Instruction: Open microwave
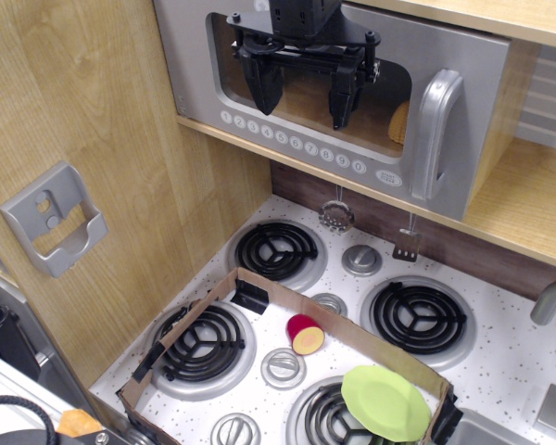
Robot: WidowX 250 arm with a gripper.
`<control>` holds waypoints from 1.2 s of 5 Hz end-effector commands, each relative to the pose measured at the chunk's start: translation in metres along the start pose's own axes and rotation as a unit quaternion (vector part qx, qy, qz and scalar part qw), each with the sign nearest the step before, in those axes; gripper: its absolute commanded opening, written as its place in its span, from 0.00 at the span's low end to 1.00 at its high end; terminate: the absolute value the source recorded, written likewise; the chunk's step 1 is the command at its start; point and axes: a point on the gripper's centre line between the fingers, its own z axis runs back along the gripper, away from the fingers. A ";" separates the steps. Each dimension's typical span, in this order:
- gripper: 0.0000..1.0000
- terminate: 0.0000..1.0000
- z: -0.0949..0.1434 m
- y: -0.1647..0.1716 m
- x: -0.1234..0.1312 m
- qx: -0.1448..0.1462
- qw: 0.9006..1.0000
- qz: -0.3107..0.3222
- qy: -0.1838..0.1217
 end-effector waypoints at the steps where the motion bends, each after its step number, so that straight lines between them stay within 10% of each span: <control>1: 1.00 0.00 0.015 -0.026 0.010 -0.028 0.997 -0.018 -0.063; 6: 1.00 0.00 -0.004 -0.058 0.041 -0.032 0.995 -0.058 -0.068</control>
